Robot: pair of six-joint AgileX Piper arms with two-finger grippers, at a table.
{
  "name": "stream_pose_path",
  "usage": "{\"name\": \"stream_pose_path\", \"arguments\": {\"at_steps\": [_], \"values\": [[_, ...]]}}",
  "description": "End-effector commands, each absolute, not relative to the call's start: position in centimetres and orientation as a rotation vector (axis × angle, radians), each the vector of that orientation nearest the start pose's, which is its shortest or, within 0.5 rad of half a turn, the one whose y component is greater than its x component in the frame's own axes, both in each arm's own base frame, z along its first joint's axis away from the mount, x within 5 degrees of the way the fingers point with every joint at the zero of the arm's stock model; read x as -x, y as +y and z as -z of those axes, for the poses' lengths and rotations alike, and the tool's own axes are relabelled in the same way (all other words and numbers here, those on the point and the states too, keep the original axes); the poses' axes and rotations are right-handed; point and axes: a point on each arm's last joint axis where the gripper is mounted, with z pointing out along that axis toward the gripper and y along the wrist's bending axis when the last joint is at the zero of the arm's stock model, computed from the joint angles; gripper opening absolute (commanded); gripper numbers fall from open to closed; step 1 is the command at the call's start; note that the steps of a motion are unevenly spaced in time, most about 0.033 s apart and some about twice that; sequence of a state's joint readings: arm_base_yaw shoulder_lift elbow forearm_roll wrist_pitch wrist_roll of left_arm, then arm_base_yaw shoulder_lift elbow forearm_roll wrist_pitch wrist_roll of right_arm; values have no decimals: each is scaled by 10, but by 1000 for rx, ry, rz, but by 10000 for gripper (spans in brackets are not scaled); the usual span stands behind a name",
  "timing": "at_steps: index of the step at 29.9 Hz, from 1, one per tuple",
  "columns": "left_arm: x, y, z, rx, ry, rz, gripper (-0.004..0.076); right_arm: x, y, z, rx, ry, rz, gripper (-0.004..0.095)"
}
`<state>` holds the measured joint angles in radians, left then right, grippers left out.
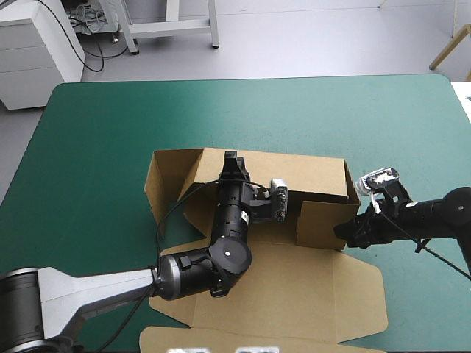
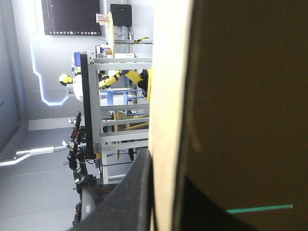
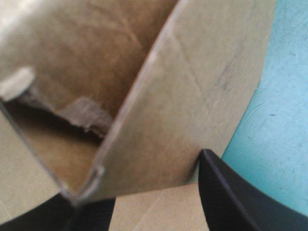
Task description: Fold the box
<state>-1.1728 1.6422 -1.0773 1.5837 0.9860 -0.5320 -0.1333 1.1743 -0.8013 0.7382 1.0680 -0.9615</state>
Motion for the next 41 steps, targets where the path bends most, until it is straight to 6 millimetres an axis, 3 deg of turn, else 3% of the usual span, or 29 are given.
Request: {"name": "stream_pose_path", "arguments": {"at_steps": [1,9,21,24,32,41], "values": [[-198,-275,-306,-1279,1334,-907,-10,-209,28,-294,640,2328,-588,472],[-198,-275,-306,-1282,1331,-904,-10,-216,40,-299,539,2275,-631,472],[-198,-275,-306,-1282,1329,-905,-10,-218,72,-308,502,2160,-368,466],[-198,-275,-306,-1282,1329,-905,-10,-211,75,-305,492,2133,-354,374],[-198,-275,-305,-1284,1329,-906,-10,-194,88,-287,522,2078,-359,15],[-198,-276,-306,-1283,1325,-907,-10,-199,86,-288,567,2000,-252,0]]}}
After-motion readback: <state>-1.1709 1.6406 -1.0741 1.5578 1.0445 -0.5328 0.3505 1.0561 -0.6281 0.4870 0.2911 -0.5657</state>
